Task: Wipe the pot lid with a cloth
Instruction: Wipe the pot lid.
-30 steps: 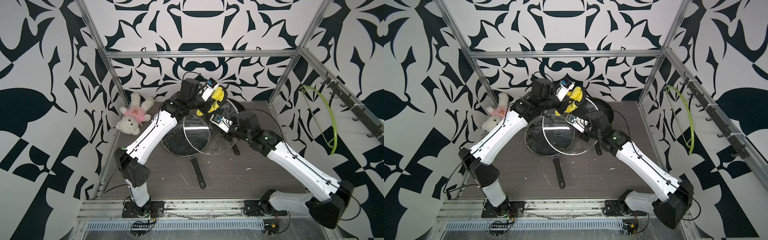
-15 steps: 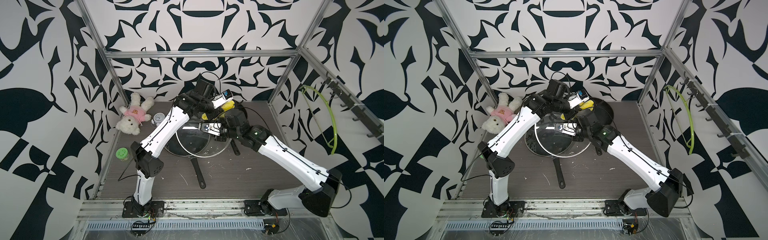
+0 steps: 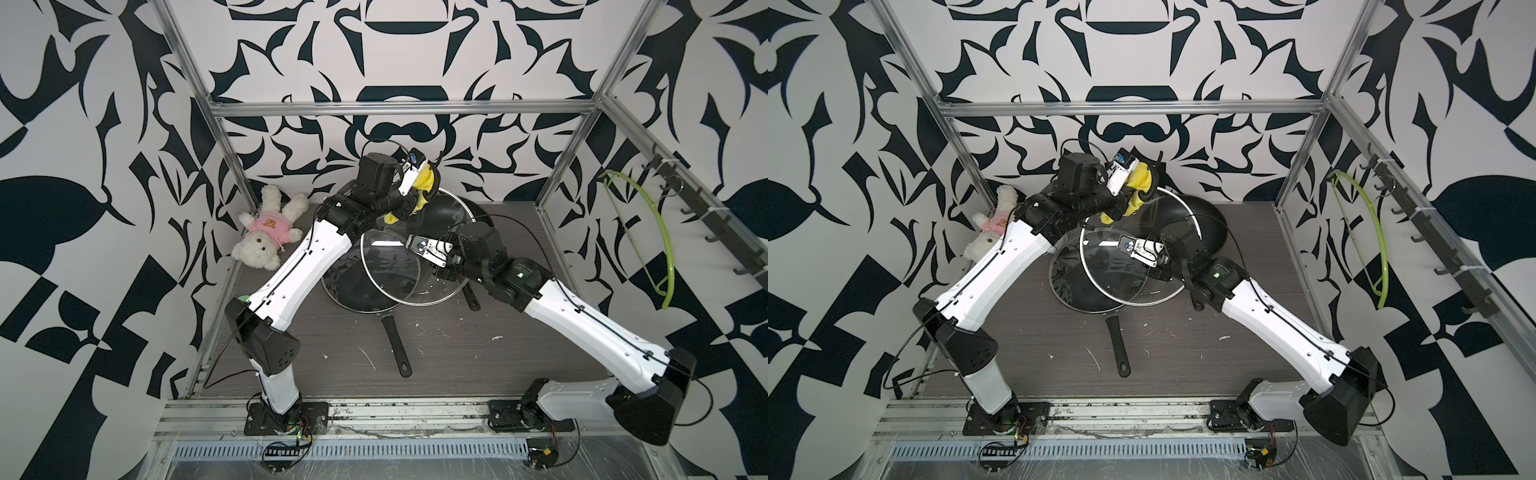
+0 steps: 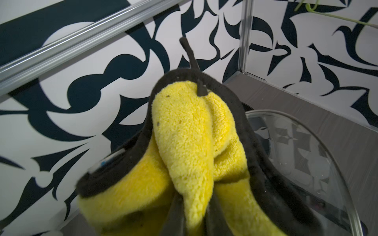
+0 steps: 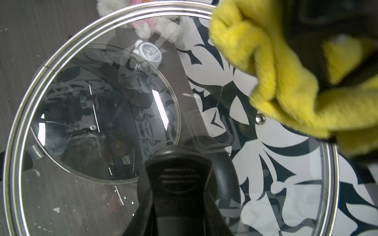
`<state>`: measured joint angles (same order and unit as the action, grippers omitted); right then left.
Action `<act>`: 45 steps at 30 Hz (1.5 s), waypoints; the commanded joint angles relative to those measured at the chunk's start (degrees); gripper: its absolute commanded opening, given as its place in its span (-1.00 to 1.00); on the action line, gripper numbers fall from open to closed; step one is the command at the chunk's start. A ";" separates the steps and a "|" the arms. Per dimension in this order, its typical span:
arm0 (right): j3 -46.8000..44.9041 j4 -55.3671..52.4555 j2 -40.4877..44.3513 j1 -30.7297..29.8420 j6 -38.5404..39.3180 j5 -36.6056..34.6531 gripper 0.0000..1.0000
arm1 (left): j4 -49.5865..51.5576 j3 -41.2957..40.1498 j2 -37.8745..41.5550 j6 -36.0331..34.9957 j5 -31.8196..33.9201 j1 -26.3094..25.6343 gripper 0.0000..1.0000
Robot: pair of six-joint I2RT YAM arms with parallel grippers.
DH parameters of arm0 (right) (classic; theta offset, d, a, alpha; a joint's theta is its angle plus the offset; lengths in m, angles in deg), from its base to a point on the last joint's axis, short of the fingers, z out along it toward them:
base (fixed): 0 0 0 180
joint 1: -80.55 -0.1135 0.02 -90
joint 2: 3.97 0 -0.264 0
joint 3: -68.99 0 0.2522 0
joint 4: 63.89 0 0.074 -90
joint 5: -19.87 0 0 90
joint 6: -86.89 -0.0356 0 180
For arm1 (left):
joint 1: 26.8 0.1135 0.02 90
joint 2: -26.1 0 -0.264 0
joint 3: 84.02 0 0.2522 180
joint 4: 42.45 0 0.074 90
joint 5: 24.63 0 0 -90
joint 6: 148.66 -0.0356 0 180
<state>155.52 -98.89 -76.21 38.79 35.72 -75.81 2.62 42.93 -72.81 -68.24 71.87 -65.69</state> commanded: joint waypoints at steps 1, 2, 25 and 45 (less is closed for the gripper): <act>3.49 18.33 5.76 0.00 -8.37 -6.97 -1.00 | -3.01 -6.81 4.43 8.52 6.35 0.13 -1.00; 3.47 19.11 5.97 -0.06 -10.29 -8.07 -1.00 | -4.88 -9.62 6.20 10.39 6.33 0.13 -1.00; 13.17 26.12 -1.93 3.62 -32.14 -18.23 -1.00 | -18.58 -33.03 15.79 38.61 28.87 -17.18 -1.00; 8.36 24.08 0.36 6.19 -25.98 -1.02 -1.00 | -16.64 -29.58 16.47 30.94 26.14 -11.55 -1.00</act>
<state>163.04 -87.19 -82.03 45.72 5.58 -85.95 -13.79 10.82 -58.15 -34.16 98.71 -80.19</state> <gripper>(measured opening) 0.317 0.140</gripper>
